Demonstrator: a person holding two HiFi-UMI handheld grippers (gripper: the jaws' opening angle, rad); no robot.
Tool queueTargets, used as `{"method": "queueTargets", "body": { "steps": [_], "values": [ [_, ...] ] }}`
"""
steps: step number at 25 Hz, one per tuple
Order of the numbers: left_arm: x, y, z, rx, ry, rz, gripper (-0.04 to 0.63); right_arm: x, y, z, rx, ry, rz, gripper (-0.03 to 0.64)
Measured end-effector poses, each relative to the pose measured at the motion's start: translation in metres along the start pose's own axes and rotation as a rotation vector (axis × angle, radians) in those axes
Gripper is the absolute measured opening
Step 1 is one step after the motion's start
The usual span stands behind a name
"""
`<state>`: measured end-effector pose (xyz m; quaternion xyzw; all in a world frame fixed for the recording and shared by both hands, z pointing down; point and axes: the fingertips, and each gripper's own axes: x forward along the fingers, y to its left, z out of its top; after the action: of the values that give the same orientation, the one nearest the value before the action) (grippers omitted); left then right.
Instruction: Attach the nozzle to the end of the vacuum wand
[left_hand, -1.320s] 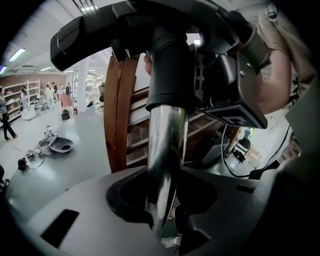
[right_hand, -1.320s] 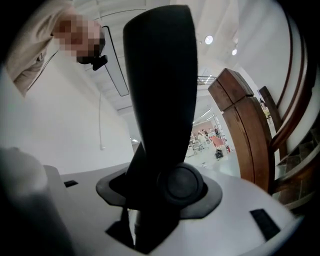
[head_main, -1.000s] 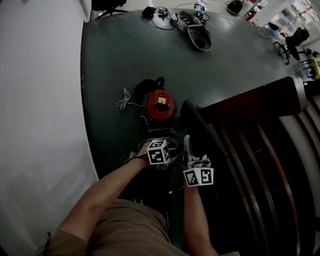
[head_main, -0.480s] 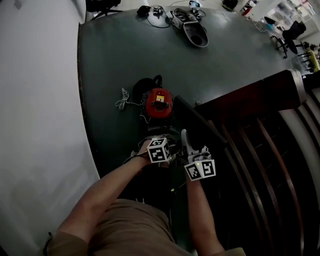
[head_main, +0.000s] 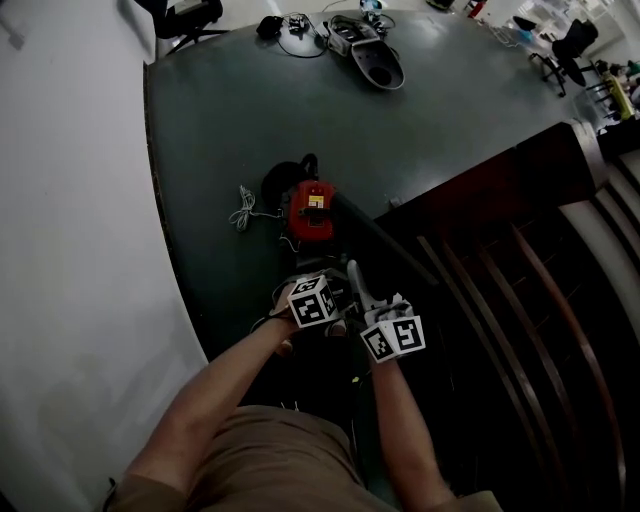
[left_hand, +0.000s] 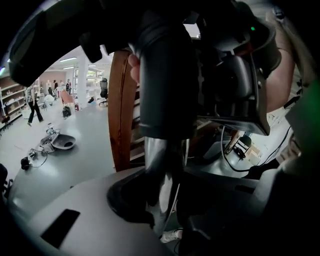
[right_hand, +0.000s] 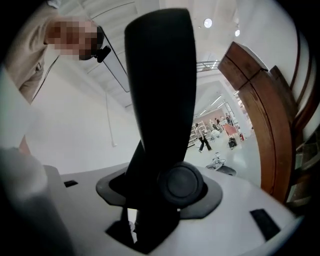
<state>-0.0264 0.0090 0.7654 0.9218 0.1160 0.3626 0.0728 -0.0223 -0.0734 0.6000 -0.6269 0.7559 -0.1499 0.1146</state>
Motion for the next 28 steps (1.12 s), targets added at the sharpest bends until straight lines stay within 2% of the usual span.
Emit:
{"method": "queueTargets", "body": {
  "steps": [5,11,15,17,22,28],
  "values": [
    [-0.005,0.006,0.0,-0.036,-0.036,0.011,0.127,0.009,0.003,0.0,0.006,0.009,0.03,0.252],
    [-0.002,0.018,0.003,-0.022,-0.047,0.006,0.127,0.013,-0.01,-0.001,0.053,0.011,-0.018,0.253],
    [-0.004,0.035,0.004,-0.067,-0.07,0.042,0.127,0.005,-0.017,0.007,-0.02,0.027,-0.041,0.287],
    [-0.004,0.043,0.005,-0.098,-0.065,0.059,0.127,-0.001,-0.023,0.015,-0.017,0.022,-0.053,0.287],
    [0.005,0.074,0.017,-0.172,-0.044,0.121,0.127,-0.034,-0.058,0.039,0.011,0.017,-0.126,0.287],
    [0.046,0.104,0.041,-0.174,0.031,0.118,0.127,-0.099,-0.119,0.052,0.004,0.066,-0.199,0.285]
  ]
}}
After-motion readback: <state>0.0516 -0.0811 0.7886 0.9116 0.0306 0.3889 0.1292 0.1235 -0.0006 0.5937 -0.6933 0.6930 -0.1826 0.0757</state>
